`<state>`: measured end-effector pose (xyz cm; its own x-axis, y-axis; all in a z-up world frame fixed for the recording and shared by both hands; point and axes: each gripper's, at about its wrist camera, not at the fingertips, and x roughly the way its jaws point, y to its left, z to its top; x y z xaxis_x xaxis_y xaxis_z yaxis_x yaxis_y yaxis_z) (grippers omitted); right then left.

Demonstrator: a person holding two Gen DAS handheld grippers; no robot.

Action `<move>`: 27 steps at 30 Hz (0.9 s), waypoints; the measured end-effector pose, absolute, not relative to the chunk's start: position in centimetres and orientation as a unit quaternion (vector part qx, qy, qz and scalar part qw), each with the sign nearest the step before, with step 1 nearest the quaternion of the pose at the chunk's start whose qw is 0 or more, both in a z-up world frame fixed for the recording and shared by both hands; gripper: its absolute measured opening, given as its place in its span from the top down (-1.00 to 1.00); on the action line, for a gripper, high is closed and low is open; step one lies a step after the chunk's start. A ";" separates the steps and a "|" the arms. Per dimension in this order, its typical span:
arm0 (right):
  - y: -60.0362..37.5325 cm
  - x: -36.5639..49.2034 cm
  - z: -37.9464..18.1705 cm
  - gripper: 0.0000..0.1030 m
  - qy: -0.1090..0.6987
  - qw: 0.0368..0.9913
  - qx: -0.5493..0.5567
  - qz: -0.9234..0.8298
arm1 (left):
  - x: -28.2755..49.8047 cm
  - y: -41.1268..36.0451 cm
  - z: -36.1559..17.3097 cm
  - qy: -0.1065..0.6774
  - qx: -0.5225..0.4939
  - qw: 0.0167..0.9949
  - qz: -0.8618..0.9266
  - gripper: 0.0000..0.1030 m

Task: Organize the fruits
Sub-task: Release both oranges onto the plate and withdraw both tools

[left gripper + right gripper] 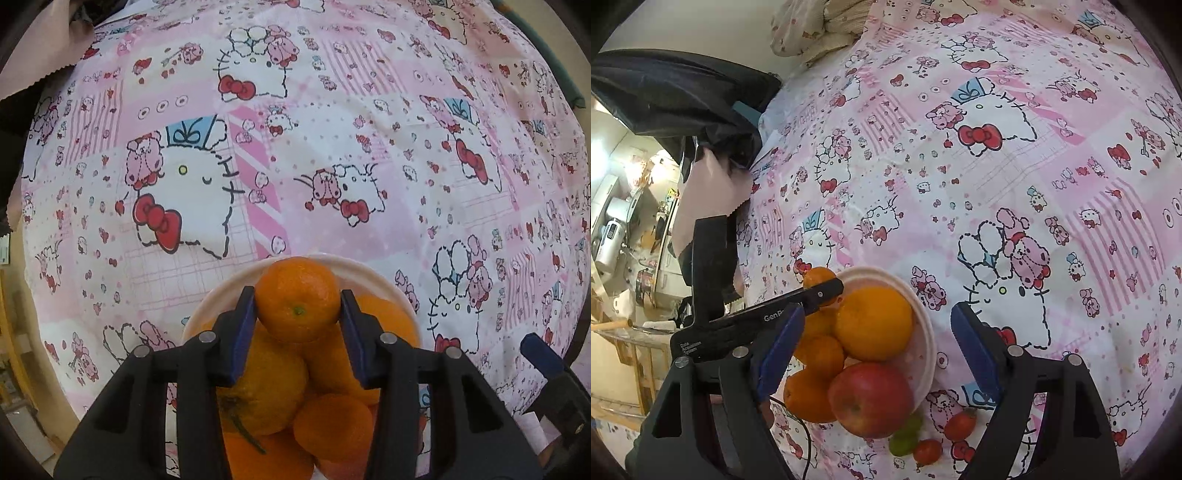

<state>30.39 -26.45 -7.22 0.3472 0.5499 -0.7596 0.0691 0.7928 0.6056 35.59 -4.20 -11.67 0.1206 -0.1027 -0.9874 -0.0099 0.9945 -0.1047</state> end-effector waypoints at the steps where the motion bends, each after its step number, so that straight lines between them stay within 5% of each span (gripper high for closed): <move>1: -26.5 30.4 -7.3 -0.63 0.550 0.771 0.283 0.154 | 35.6 -4.2 -11.6 0.661 -0.041 0.748 -0.030 0.09; 4: -26.7 30.4 -7.4 -0.63 0.550 0.770 0.286 0.151 | 35.3 -3.8 -10.7 0.652 -0.046 0.757 -0.026 -0.43; 27: -27.2 27.2 -5.6 -0.63 0.541 0.784 0.262 0.156 | 24.5 -2.3 -1.3 0.529 -0.048 0.847 -0.020 -0.45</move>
